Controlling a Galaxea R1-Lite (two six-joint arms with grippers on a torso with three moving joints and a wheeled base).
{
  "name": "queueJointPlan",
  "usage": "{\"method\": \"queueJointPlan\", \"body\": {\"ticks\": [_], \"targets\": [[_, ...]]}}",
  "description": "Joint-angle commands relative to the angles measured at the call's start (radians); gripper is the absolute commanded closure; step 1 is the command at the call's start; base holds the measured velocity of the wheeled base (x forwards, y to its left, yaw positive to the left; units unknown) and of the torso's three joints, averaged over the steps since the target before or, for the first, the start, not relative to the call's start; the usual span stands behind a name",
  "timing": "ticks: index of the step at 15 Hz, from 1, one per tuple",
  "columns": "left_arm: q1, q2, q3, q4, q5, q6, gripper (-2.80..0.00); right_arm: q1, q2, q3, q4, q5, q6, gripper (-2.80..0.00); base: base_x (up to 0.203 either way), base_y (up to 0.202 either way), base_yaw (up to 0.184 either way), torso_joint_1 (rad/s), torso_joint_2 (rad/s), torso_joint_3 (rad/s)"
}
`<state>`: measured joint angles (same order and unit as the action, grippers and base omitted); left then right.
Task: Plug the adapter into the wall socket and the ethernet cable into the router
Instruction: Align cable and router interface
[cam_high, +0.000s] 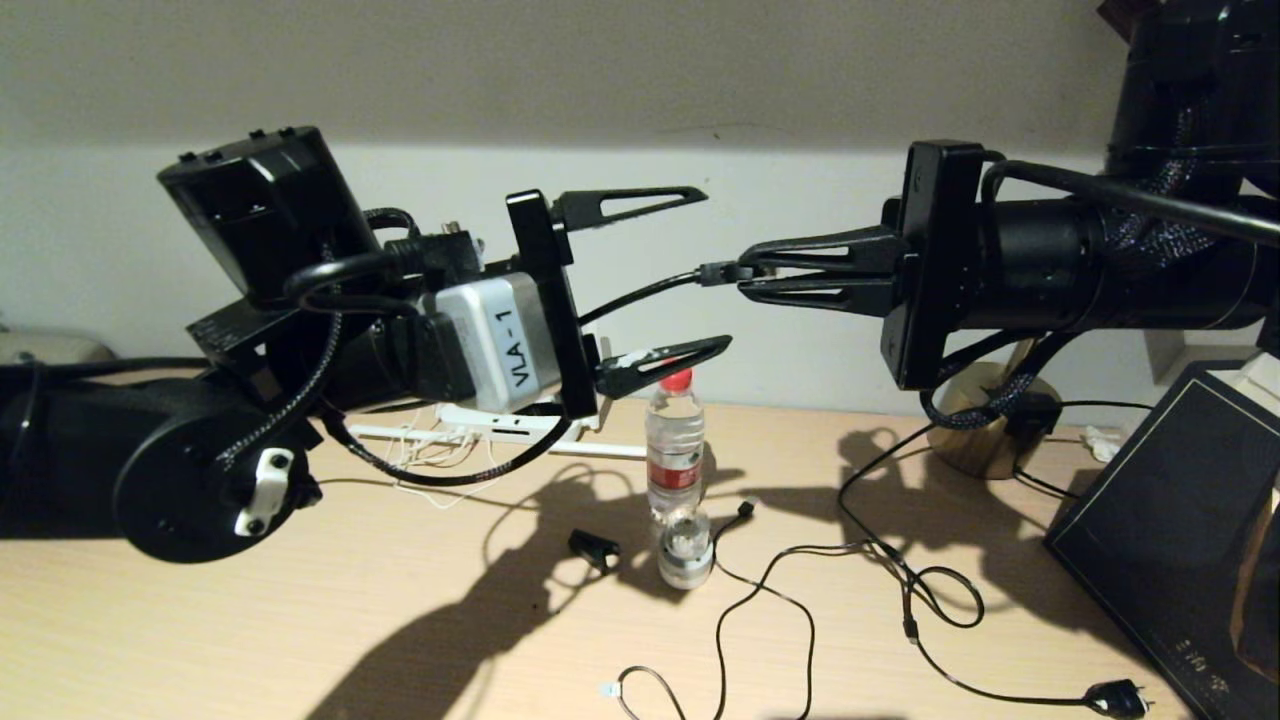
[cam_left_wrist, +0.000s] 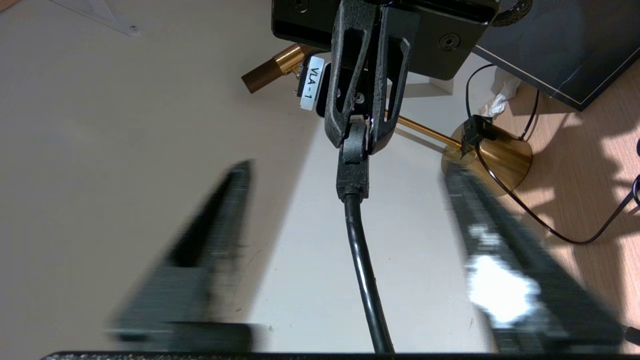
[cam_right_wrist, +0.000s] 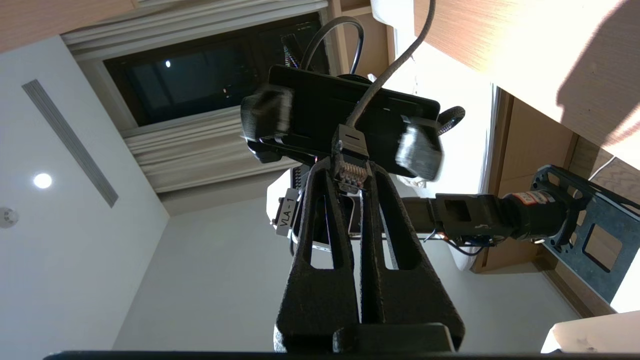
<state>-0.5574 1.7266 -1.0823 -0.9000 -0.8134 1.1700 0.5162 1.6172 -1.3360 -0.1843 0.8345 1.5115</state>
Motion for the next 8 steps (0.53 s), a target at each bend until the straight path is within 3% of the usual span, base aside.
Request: {"method": "queueJointPlan", "body": {"ticks": [1, 8], "targets": [[-0.001, 0.001, 0.001, -0.005, -0.004, 0.007, 0.00, 0.001, 0.000, 0.000, -0.001, 0.005, 0.009, 0.00, 0.000, 0.000, 0.000, 0.000, 0.00, 0.000], [-0.001, 0.007, 0.001, -0.007, -0.004, 0.007, 0.00, 0.001, 0.001, -0.001, -0.001, 0.005, 0.009, 0.00, 0.000, 0.000, 0.000, 0.000, 0.00, 0.000]]}}
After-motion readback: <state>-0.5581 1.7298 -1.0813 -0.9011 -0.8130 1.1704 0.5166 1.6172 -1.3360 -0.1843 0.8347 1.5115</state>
